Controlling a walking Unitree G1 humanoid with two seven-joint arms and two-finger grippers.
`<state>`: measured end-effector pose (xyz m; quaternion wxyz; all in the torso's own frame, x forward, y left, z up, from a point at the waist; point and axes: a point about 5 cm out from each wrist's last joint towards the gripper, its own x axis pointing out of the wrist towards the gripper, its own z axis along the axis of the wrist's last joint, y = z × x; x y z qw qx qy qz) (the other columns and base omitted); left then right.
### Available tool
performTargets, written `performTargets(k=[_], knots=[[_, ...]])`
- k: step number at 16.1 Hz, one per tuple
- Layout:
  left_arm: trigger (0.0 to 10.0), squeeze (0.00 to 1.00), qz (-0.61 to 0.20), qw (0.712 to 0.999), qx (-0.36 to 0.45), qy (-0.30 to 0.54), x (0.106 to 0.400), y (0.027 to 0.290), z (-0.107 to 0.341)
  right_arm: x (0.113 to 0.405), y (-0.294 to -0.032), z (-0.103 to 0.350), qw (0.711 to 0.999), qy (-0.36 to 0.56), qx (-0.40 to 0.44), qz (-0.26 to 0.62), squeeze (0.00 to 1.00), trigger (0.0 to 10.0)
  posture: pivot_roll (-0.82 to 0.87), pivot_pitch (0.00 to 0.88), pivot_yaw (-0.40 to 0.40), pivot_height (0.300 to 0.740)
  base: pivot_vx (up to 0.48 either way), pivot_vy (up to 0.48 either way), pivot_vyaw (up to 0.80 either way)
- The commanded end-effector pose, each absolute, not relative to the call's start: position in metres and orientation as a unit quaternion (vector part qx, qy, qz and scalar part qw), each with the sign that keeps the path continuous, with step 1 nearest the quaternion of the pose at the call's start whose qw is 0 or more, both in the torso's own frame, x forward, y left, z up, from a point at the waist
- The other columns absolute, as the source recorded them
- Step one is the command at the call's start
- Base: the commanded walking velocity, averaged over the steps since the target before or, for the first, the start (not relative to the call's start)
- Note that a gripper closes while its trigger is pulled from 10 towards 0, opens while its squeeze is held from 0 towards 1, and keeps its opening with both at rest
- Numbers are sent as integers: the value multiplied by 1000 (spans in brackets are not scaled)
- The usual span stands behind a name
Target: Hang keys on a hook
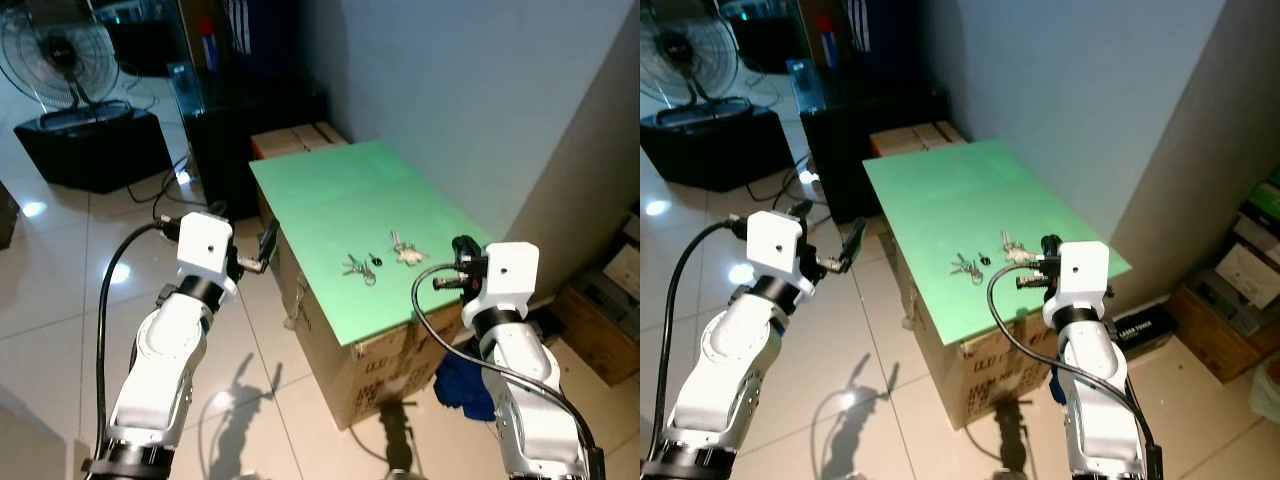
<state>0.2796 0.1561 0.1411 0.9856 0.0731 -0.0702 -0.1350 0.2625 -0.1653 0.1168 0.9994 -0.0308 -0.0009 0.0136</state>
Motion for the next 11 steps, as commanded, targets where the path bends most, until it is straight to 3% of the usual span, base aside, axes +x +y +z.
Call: performTargets(k=[1,11], knots=[[10000,0,-129,985,85,-78,283,159,144,260,-164,120,999,-1,-28,15,0,10000,-166,0,24,740,0,0,0],[10000,0,-154,979,111,-72,282,154,136,257,-162,120,999,2,-31,25,0,10000,-161,0,20,740,0,0,0]])
